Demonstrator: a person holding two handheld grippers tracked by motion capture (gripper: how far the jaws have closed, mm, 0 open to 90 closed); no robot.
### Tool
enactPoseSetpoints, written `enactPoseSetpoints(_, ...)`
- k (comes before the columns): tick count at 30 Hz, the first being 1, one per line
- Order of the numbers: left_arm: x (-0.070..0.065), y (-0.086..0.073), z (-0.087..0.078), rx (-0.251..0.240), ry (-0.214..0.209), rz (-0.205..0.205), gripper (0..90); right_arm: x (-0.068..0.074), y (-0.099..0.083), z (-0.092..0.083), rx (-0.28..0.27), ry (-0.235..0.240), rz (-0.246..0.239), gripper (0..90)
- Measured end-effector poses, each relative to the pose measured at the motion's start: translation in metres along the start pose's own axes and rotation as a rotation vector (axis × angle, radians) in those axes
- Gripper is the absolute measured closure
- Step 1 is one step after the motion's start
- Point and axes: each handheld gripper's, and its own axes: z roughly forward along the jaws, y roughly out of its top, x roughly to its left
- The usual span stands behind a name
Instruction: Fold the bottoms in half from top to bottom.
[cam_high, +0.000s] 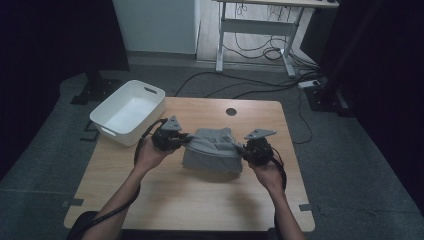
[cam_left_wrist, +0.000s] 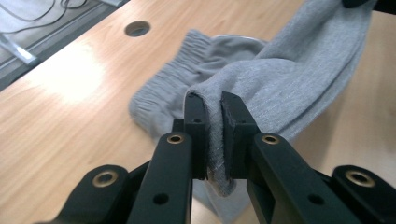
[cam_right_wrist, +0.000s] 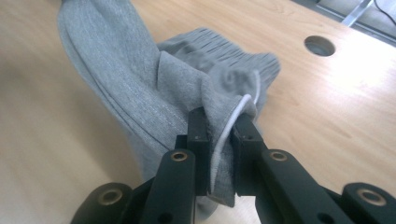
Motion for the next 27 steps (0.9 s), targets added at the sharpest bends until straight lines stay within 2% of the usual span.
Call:
enactPoseSetpoints(1,0.008,0.004,0.008,0.015,0.011,-0.01,81.2,-0.006,0.004,0.008,0.005,-0.007,0.006,81.2)
enactPoseSetpoints(2,0.008,0.004,0.008,0.015,0.011,-0.01,81.2,-0.006,0.004,0.008,0.005,-0.007,0.006,81.2)
enactPoseSetpoints(3,0.016,0.007,0.017,0.034,0.021,-0.022,81.1,-0.012,0.006,0.016,0.014,-0.017,0.016,81.1)
enactPoseSetpoints(4,0.016,0.007,0.017,0.034,0.021,-0.022,81.1,-0.016,0.007,0.021,0.017,-0.018,0.029,81.0)
enactPoseSetpoints(5,0.023,0.008,0.028,0.053,0.033,-0.031,81.0,-0.019,0.008,0.025,0.021,-0.018,0.04,81.0)
enactPoseSetpoints(8,0.031,0.008,0.043,0.08,0.054,-0.047,80.7,-0.028,0.009,0.039,0.034,-0.031,0.058,80.7)
enactPoseSetpoints(9,0.031,0.008,0.043,0.08,0.054,-0.047,80.6,-0.031,0.009,0.043,0.036,-0.034,0.068,80.7)
enactPoseSetpoints(10,0.036,0.005,0.054,0.098,0.072,-0.065,80.5,-0.033,0.009,0.048,0.039,-0.037,0.077,80.6)
enactPoseSetpoints(12,0.037,0.003,0.059,0.104,0.083,-0.071,80.4,-0.038,0.008,0.058,0.053,-0.044,0.093,80.5)
enactPoseSetpoints(13,0.04,0.0,0.069,0.114,0.098,-0.086,80.4,-0.04,0.007,0.062,0.057,-0.049,0.101,80.5)
enactPoseSetpoints(14,0.04,0.0,0.069,0.114,0.098,-0.086,80.4,-0.04,0.007,0.062,0.057,-0.049,0.101,80.5)
enactPoseSetpoints(15,0.042,-0.004,0.078,0.131,0.119,-0.087,80.3,-0.045,0.005,0.072,0.064,-0.047,0.125,80.3)
enactPoseSetpoints(18,0.045,-0.009,0.084,0.14,0.13,-0.099,79.2,-0.049,0.001,0.082,0.067,-0.049,0.142,79.9)
enactPoseSetpoints(19,0.048,-0.014,0.091,0.141,0.131,-0.127,78.9,-0.05,0.001,0.085,0.071,-0.047,0.147,79.8)
enactPoseSetpoints(20,0.049,-0.017,0.094,0.144,0.135,-0.138,77.8,-0.051,0.0,0.087,0.072,-0.045,0.151,79.5)
enactPoseSetpoints(22,0.05,-0.02,0.097,0.146,0.148,-0.156,72.6,-0.053,-0.001,0.09,0.074,-0.043,0.158,77.3)
enactPoseSetpoints(23,0.051,-0.021,0.097,0.137,0.167,-0.17,66.9,-0.053,-0.001,0.09,0.071,-0.046,0.157,73.6)
enactPoseSetpoints(24,0.052,-0.02,0.095,0.129,0.196,-0.185,58.1,-0.054,-0.001,0.089,0.068,-0.051,0.157,67.5)
enactPoseSetpoints(25,0.054,-0.02,0.091,0.115,0.207,-0.201,48.5,-0.055,0.0,0.087,0.064,-0.051,0.159,59.3)
enactPoseSetpoints(26,0.054,-0.02,0.091,0.115,0.207,-0.201,42.4,-0.056,0.001,0.084,0.057,-0.055,0.163,52.7)
enactPoseSetpoints(27,0.057,-0.018,0.081,0.086,0.184,-0.228,36.4,-0.056,0.002,0.081,0.049,-0.057,0.167,46.9)
